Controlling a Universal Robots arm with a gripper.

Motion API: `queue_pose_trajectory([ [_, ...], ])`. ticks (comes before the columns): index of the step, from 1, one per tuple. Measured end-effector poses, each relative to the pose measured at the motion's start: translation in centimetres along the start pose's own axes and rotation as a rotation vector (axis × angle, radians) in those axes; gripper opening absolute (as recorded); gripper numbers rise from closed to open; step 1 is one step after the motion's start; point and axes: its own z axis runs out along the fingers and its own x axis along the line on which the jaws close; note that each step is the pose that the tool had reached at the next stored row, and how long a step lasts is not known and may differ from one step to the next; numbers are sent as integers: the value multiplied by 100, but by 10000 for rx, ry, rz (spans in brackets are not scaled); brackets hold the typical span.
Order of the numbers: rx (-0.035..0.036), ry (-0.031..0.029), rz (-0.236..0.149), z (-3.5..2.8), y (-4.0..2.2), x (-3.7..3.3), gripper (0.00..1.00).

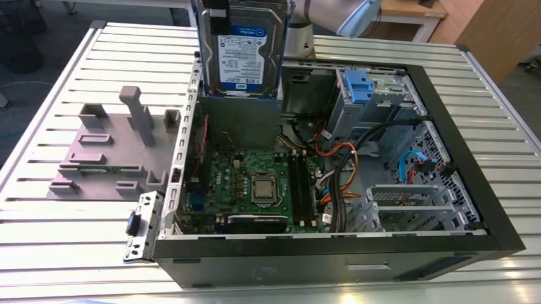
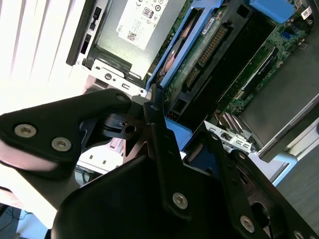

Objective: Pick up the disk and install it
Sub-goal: 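Pick up the disk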

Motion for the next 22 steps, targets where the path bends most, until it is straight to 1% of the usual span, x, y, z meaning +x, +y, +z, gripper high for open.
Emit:
queue_pose_trajectory([
  [16, 0, 0, 0, 2, -13, 26, 37],
  [18, 0, 0, 0, 9, -47, 100, 37],
  [22, 0, 0, 0, 9, -50, 107, 37],
])
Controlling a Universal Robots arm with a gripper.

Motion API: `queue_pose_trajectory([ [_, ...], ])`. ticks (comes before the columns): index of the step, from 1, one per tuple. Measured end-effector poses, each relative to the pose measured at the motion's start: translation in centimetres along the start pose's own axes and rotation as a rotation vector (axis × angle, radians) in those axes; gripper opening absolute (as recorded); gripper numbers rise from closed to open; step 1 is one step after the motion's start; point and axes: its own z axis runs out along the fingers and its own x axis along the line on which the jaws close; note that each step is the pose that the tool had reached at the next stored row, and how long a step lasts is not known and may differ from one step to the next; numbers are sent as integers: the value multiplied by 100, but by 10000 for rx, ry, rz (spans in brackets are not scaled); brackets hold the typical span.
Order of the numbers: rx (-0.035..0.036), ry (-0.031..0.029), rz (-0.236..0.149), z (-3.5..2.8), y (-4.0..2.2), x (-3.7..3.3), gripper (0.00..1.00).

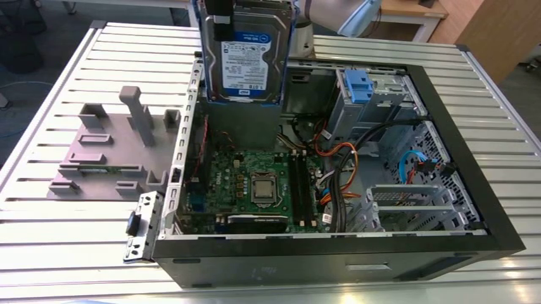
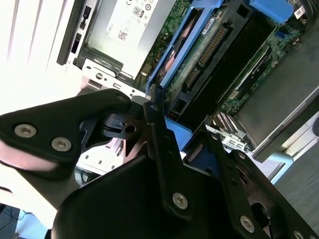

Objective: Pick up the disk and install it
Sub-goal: 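Pick up the disk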

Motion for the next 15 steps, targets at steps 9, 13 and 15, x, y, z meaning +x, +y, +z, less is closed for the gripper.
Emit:
queue_pose_trajectory([
  [9, 0, 0, 1, 8, -42, 56, 37],
  [13, 0, 0, 0, 8, -43, 56, 37],
  [15, 0, 0, 0, 8, -44, 56, 37],
])
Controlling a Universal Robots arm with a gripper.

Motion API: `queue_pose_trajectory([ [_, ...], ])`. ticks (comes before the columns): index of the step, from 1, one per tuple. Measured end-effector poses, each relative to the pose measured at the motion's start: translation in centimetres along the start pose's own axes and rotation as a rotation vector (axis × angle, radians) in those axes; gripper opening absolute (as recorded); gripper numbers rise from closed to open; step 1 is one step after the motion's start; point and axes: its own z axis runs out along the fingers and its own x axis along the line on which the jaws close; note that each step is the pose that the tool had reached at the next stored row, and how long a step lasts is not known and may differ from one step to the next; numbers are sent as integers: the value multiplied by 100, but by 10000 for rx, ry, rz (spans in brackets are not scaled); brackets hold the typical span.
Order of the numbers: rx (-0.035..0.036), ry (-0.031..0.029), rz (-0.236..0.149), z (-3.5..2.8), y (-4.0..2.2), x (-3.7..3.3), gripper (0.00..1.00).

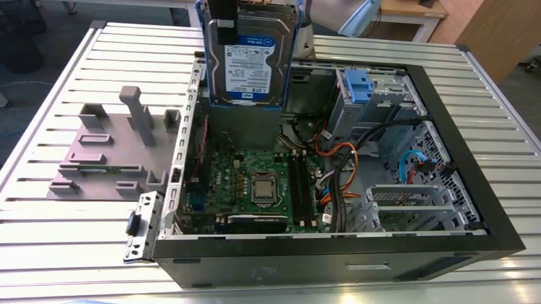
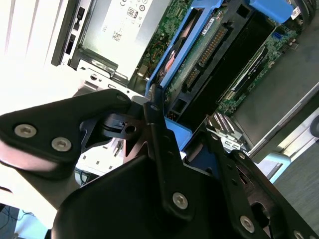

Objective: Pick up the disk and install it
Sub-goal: 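Pick up the disk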

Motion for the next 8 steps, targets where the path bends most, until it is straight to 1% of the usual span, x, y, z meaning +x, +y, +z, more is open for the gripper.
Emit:
queue_pose_trajectory([
  [8, -1, 0, 0, 0, -39, -1, 37],
])
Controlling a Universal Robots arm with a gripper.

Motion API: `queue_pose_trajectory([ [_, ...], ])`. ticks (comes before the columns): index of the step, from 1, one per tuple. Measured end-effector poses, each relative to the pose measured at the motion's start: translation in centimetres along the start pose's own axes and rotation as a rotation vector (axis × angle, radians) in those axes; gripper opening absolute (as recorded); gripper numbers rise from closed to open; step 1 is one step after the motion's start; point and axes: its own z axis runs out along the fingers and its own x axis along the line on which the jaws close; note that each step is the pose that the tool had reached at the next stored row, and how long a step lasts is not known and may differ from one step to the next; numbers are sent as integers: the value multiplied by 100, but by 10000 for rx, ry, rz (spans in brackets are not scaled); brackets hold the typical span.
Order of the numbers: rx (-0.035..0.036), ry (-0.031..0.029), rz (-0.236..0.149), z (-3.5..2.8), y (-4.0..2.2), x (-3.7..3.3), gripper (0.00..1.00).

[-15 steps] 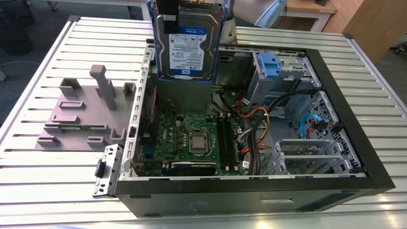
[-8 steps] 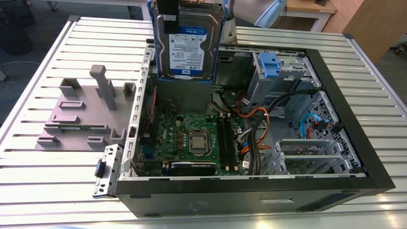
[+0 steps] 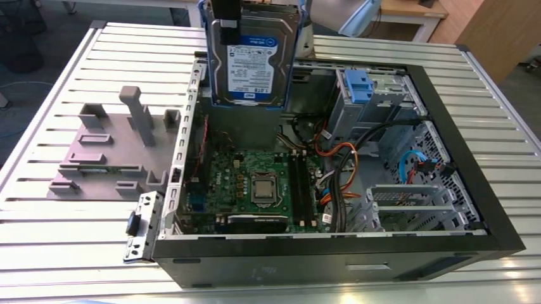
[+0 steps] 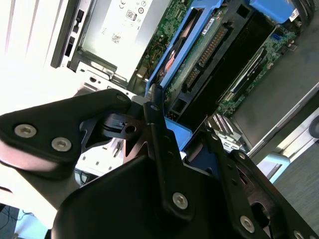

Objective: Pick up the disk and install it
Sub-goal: 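Pick up the disk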

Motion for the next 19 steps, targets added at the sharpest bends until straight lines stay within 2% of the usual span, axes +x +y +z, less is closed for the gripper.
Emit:
queue_pose_trajectory([
  [19, 1, -1, 0, 1, -143, -3, 37],
])
